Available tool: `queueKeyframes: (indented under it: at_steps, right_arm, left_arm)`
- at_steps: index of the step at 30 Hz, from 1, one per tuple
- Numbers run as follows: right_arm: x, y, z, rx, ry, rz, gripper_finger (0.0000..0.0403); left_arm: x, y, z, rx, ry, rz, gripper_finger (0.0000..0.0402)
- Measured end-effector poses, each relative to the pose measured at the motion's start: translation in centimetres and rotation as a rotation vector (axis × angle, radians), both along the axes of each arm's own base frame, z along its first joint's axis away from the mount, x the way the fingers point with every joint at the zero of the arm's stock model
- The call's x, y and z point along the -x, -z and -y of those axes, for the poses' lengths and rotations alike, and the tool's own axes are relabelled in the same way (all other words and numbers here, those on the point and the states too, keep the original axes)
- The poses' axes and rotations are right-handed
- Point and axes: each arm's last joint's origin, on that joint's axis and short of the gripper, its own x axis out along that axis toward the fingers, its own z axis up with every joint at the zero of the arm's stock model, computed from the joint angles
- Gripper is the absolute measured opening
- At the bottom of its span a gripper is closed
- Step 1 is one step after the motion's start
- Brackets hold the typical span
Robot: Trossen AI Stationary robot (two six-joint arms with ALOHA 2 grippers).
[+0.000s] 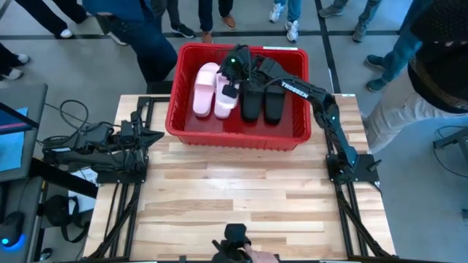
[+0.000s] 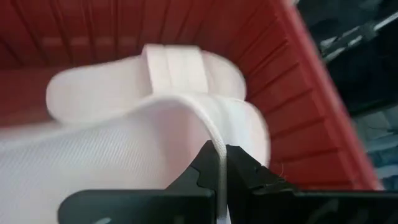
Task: Pick and place slides into bin
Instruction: Put the pink slide into the red container
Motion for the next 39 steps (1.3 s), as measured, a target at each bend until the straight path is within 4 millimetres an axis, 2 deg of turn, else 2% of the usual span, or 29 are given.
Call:
queueKeyframes:
  at_steps: [7,22,28,34,39]
  right_arm:
    - [-0.7,2.2,1.3,-0.044,0.016,-0.011,0.0]
    - [0.7,2.5,4.4,-0.039,0.057,0.002,0.0]
    - [1.2,2.5,5.0,-0.048,0.037,0.007,0.0]
    - [0.4,5.1,5.6,-0.088,0.034,-0.033,0.0]
    - [0.4,4.9,6.0,-0.072,0.033,-0.011,0.0]
  left_arm:
    - [0.0,0.0,0.0,-0.003,0.009,0.0,0.0004]
    - [0.0,0.0,0.0,0.014,0.009,0.004,0.0004]
    - [0.0,0.0,0.0,0.018,0.0,0.006,0.0004]
    - [0.0,-0.2,0.0,0.02,-0.01,0.023,0.0004]
    - [0.0,-0.2,0.0,0.021,-0.014,0.023,0.0004]
